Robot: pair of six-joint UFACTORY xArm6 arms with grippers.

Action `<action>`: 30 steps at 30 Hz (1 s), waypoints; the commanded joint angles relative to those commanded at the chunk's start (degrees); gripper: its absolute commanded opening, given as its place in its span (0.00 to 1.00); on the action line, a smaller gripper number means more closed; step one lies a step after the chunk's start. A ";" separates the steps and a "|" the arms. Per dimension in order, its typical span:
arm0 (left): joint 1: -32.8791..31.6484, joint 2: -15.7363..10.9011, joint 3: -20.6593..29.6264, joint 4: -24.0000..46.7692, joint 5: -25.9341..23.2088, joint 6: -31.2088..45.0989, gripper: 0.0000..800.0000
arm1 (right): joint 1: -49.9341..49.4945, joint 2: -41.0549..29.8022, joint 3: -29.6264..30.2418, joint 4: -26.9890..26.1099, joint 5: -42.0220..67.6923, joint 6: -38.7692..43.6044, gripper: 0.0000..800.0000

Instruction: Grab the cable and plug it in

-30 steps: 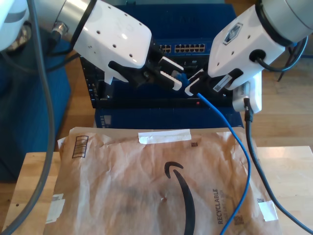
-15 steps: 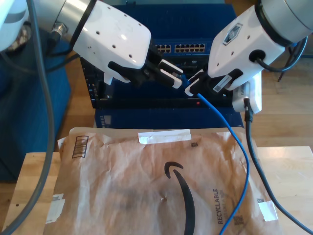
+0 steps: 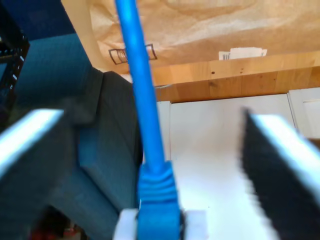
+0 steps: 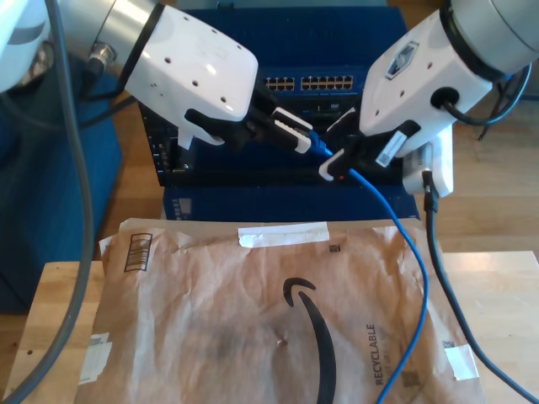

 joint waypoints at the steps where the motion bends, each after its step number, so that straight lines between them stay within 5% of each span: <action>1: 0.09 0.00 -0.09 0.00 0.00 0.00 0.01 | 0.00 -0.62 0.26 0.00 -0.35 -0.70 0.78; 3: 0.26 0.00 -0.26 0.00 0.18 -0.18 0.00 | 0.00 -0.70 0.18 0.09 -0.35 -1.41 0.94; 5: 1.05 0.09 -0.26 -0.18 0.44 -0.70 0.00 | 0.00 -0.62 -0.09 0.00 -0.35 -2.64 0.99; 7: 1.23 0.35 -0.26 -0.70 0.70 -1.05 0.00 | -0.09 -0.70 -0.18 0.09 -0.35 -4.57 0.99; 14: 7.56 7.82 -3.25 -9.85 9.05 -7.91 0.00 | -0.09 -0.88 -0.44 0.62 -0.44 -8.35 0.99; 20: 7.82 9.58 -4.04 -9.93 13.19 -13.80 0.00 | -0.26 -2.20 -1.41 0.53 -0.62 -8.88 0.99; 30: 9.05 13.01 -5.01 -16.26 20.92 -22.33 0.01 | 1.93 -10.02 2.55 0.44 -16.79 -16.70 0.99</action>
